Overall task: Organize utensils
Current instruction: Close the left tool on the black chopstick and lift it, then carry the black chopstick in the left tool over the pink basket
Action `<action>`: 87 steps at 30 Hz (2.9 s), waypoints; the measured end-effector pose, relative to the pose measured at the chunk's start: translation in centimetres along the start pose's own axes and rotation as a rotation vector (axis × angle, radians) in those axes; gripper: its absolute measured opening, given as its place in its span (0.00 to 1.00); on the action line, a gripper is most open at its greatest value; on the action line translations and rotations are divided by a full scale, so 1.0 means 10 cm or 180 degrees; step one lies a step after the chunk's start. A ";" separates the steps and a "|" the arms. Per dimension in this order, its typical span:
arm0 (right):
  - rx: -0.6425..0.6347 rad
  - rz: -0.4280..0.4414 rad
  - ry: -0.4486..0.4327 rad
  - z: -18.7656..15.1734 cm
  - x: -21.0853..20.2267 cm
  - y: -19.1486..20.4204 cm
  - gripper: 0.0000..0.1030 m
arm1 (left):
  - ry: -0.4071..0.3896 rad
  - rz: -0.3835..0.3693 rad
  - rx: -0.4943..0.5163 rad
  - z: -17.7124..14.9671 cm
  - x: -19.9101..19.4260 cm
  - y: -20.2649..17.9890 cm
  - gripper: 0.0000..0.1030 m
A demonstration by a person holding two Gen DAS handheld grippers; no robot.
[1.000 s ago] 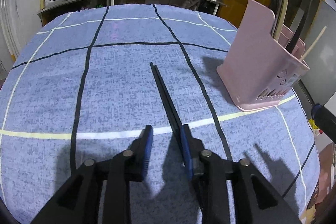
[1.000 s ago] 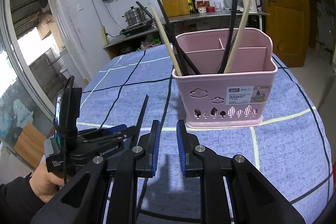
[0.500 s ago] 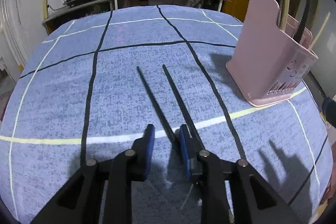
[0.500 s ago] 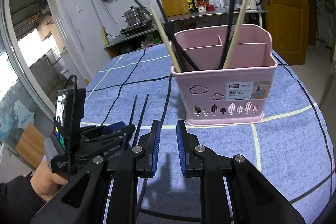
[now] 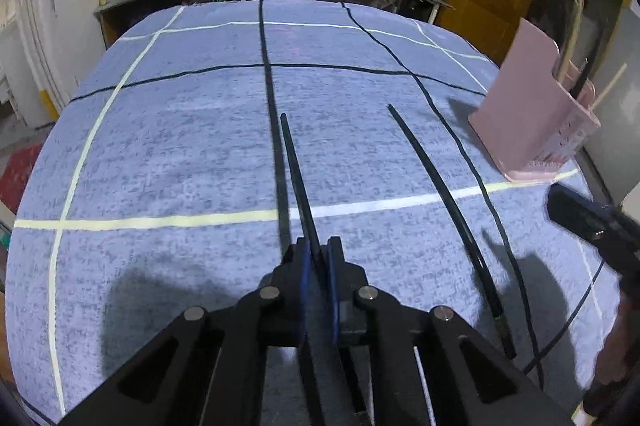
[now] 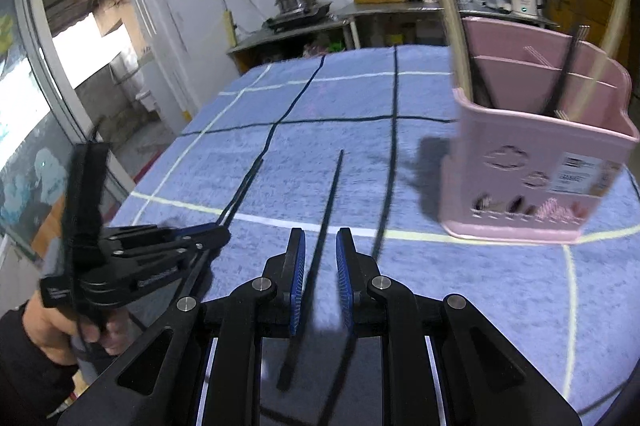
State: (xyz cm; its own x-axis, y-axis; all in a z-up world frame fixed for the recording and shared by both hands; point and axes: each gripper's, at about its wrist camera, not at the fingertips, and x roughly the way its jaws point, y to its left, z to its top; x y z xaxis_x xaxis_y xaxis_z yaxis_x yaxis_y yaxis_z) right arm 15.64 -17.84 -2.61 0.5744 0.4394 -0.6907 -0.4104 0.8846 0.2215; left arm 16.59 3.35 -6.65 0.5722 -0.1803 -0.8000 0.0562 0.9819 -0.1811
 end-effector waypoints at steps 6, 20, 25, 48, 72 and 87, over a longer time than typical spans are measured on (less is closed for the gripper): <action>-0.0108 -0.0075 0.0167 0.12 0.40 0.09 0.16 | -0.0004 -0.0065 -0.0183 0.16 0.14 0.08 0.10; -0.0125 -0.0268 0.0420 0.33 0.98 0.01 0.16 | -0.0028 -0.0031 -0.0224 0.36 0.28 0.13 0.11; -0.0129 -0.0285 0.0451 0.43 1.08 0.03 0.11 | -0.0031 0.0001 -0.0220 0.41 0.32 0.12 0.11; -0.0157 -0.0030 -0.0278 0.65 -0.28 0.22 0.05 | -0.0570 -0.0339 -0.0145 0.57 -0.80 -0.05 0.05; 0.0063 -0.0177 -0.0801 0.59 -1.37 -0.11 0.05 | -0.0856 -0.0606 0.0325 0.75 -1.40 -0.77 0.05; 0.0173 -0.0432 -0.1212 0.79 -2.07 -0.42 0.05 | -0.1019 -0.1076 0.0548 1.18 -1.63 -1.43 0.05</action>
State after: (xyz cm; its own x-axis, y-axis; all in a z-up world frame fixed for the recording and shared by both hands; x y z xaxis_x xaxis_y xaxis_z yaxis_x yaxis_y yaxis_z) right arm 11.06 -29.46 16.20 0.8462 0.3355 -0.4141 -0.2806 0.9410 0.1889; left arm 16.18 -7.09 15.73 0.7197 -0.4897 -0.4922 0.4007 0.8719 -0.2815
